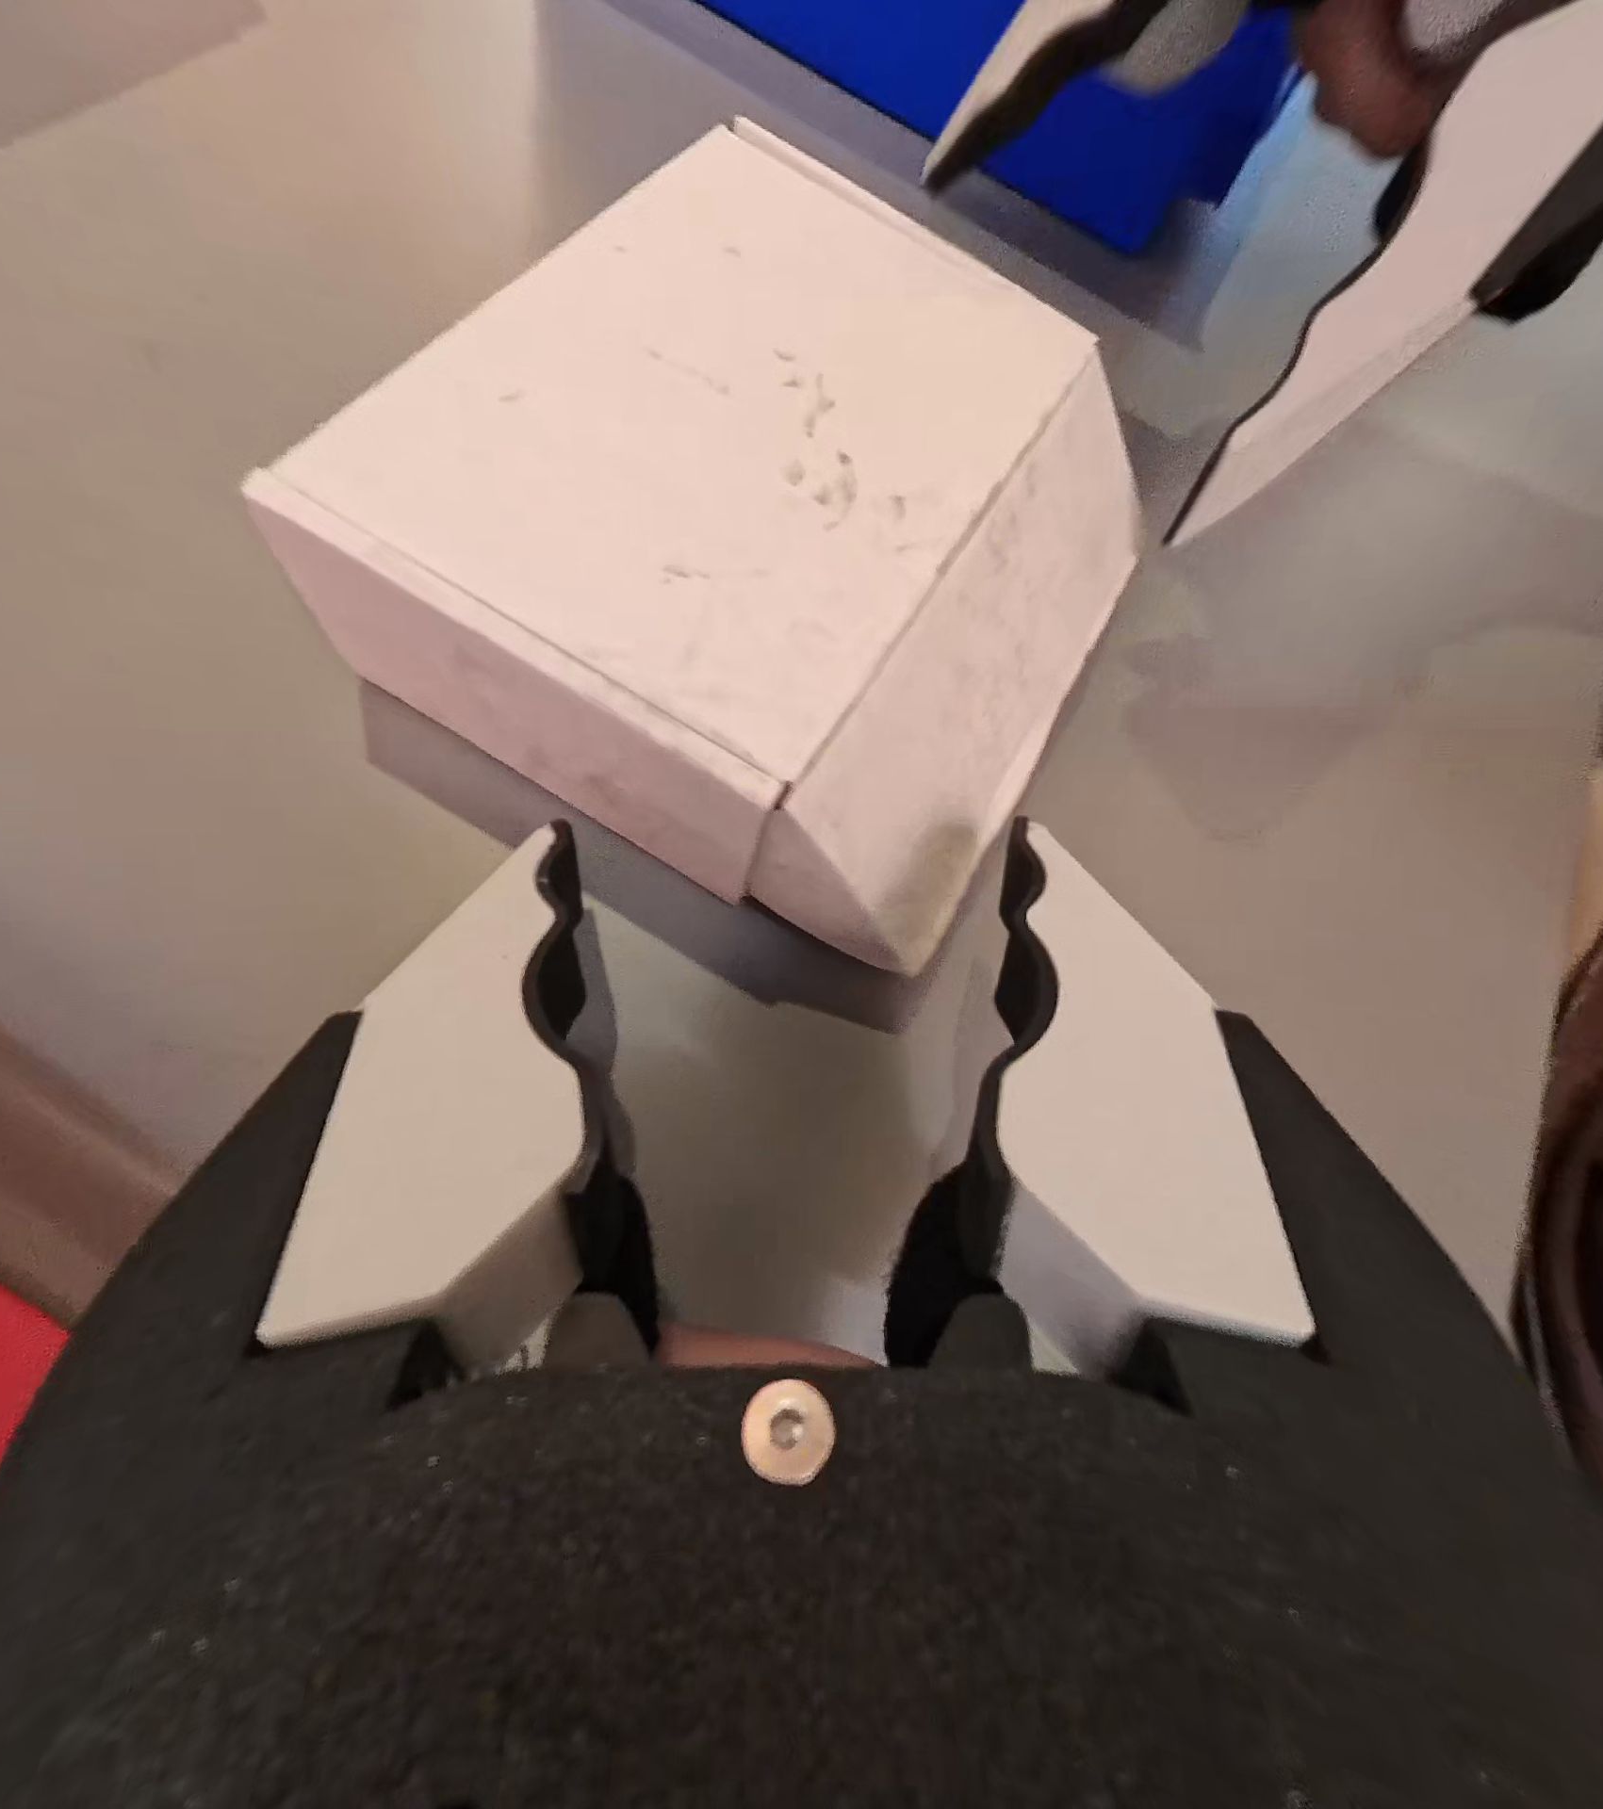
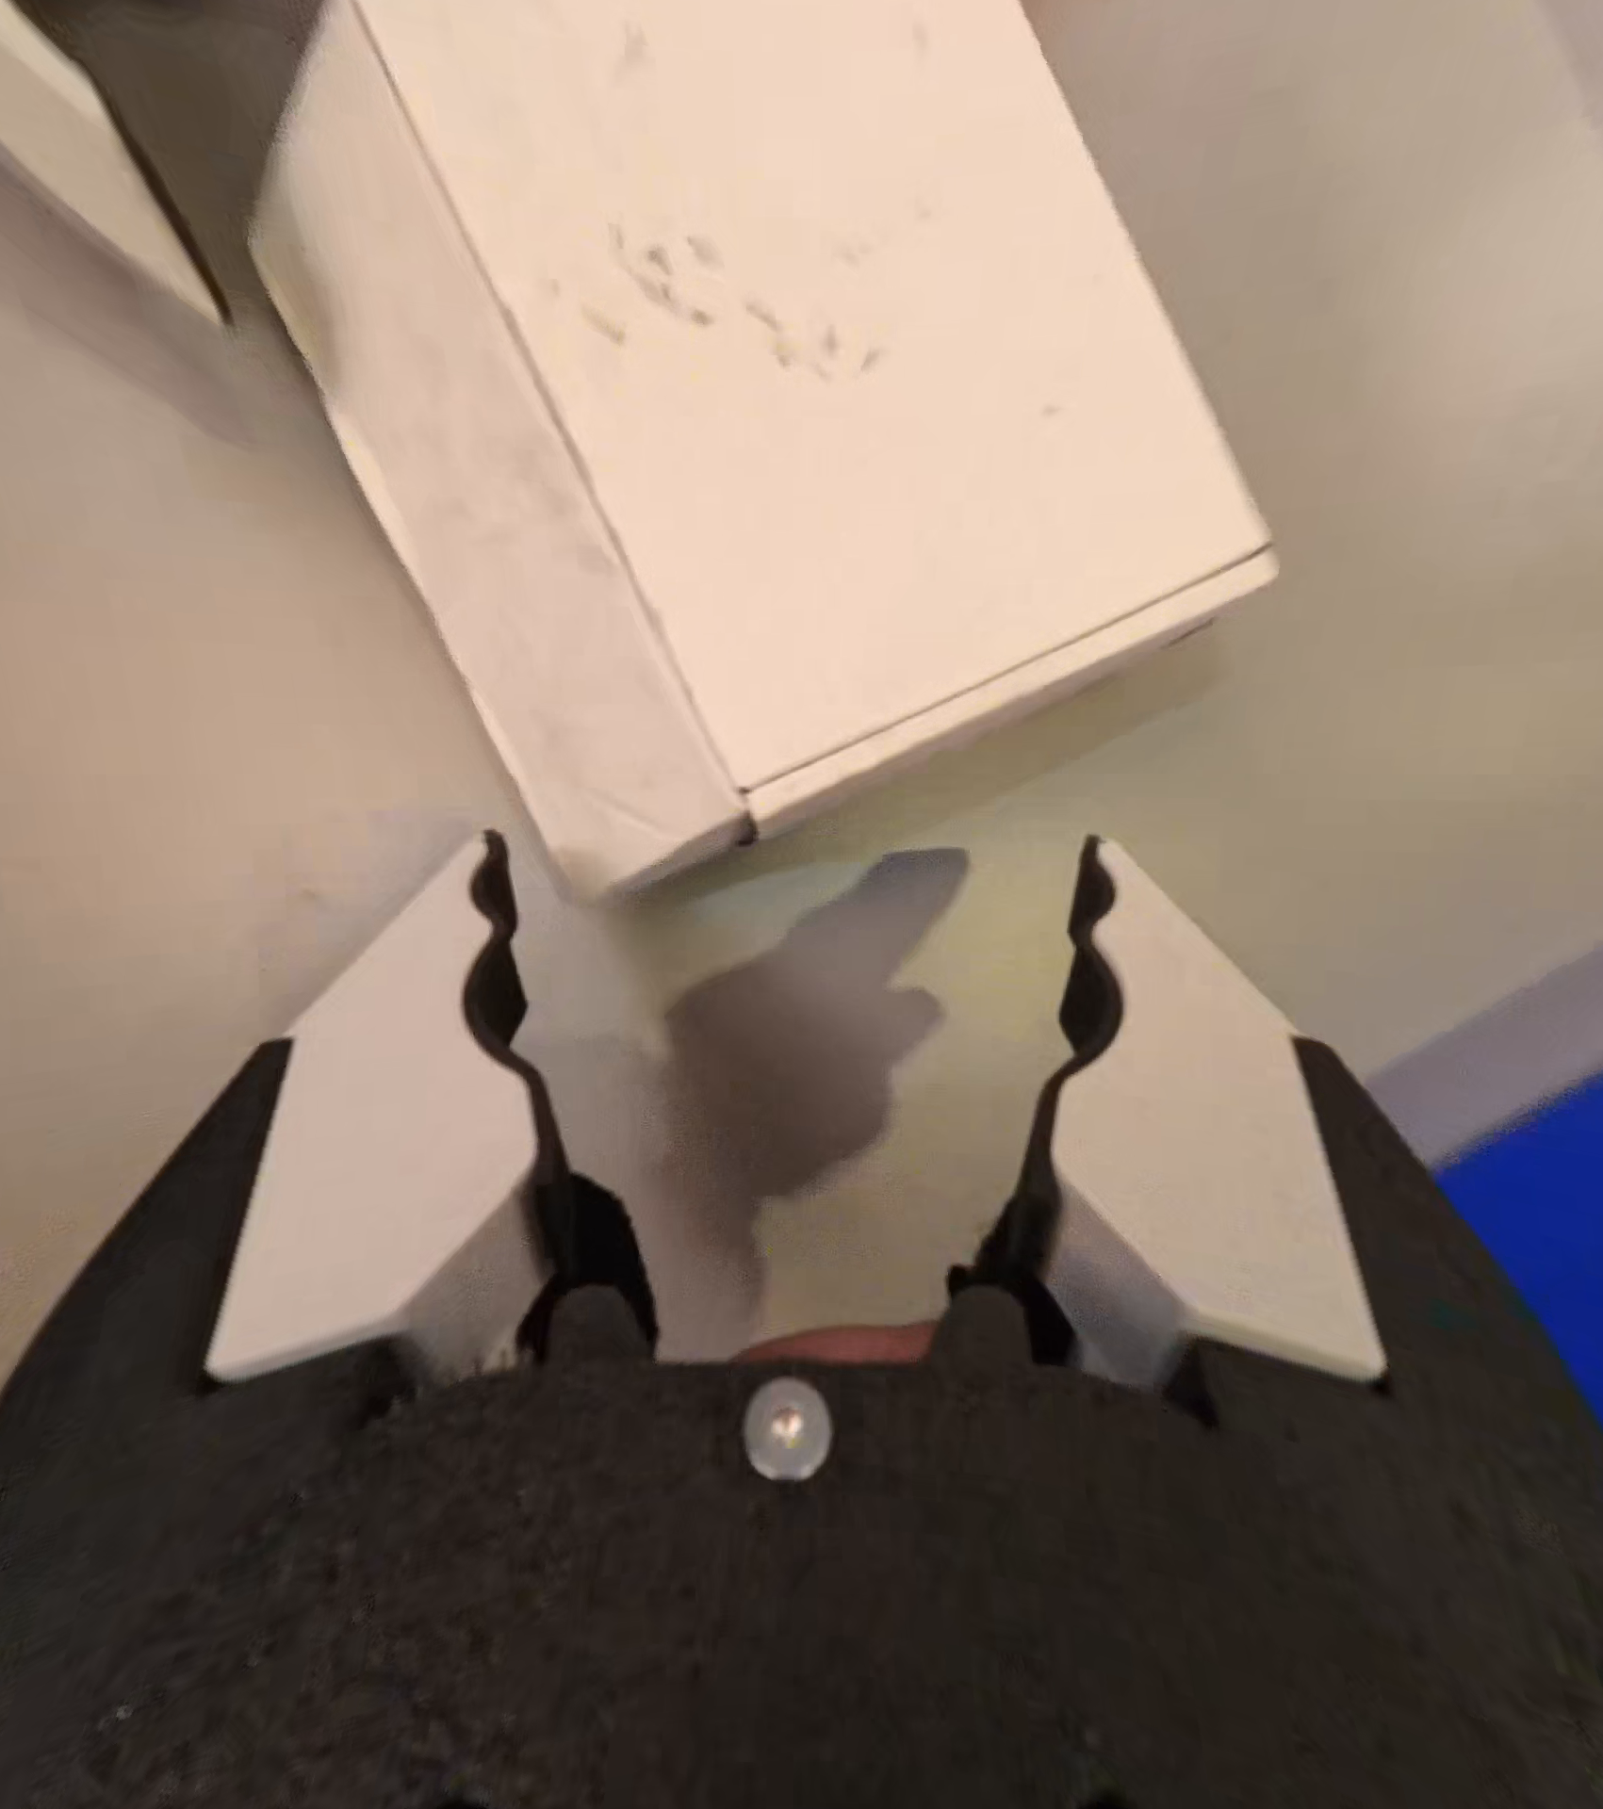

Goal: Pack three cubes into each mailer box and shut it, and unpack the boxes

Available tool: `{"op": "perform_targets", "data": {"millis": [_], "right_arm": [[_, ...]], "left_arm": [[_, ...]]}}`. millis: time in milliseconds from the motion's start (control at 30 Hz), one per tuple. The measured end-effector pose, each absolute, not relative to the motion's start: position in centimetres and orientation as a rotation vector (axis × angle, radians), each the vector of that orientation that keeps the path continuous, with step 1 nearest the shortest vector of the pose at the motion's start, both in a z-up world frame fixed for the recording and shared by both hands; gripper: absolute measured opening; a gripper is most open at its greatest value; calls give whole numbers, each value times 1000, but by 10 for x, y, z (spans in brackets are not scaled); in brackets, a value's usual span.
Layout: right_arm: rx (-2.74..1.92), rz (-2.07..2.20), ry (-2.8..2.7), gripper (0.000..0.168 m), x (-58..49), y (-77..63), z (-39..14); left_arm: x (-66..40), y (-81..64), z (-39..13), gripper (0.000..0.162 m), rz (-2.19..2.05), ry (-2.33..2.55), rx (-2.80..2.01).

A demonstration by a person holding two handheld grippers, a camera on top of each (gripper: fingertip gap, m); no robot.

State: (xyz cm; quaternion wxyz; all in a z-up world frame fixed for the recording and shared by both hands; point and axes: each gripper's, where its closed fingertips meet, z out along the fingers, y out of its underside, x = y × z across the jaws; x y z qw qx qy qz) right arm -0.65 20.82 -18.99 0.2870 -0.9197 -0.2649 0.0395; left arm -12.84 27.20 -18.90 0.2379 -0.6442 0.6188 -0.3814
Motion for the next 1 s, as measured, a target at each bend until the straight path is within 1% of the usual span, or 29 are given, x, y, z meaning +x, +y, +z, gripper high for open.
{"op": "perform_targets", "data": {"millis": [33, 67, 100, 133, 200, 233, 333, 433, 767, 967, 1000], "right_arm": [[-2477, 2, -781, 113, -1, 211, -185], [-2493, -78, -845, 114, 2, 214, -182], [-2506, -103, -899, 117, 1, 217, -180], [-2519, -98, -941, 118, -2, 220, -181], [-2555, -130, -1000, 119, 1, 226, -187], [-2569, -128, -1014, 126, 3, 230, -189], [-2601, -52, -1099, 126, -1, 235, -196], [-2629, -123, -1206, 127, 5, 239, -198], [-2685, -364, -1194, 105, 16, 248, -200], [-2628, -248, -1164, 105, 13, 247, -196], [-2632, -216, -1151, 108, 8, 247, -191]], "left_arm": [[-127, 276, -189, 82, -1025, 1693, -1758], [-126, 278, -190, 77, -1013, 1698, -1751], [-126, 279, -191, 71, -999, 1705, -1742], [-126, 279, -192, 70, -991, 1714, -1728], [-127, 276, -192, 62, -1004, 1728, -1699], [-127, 274, -192, 56, -1007, 1731, -1684], [-126, 274, -193, 56, -979, 1741, -1654], [-125, 275, -193, 54, -955, 1748, -1631], [-120, 286, -199, 42, -585, 1731, -1500], [-123, 286, -200, 43, -635, 1720, -1543], [-123, 287, -199, 43, -633, 1719, -1537]]}}
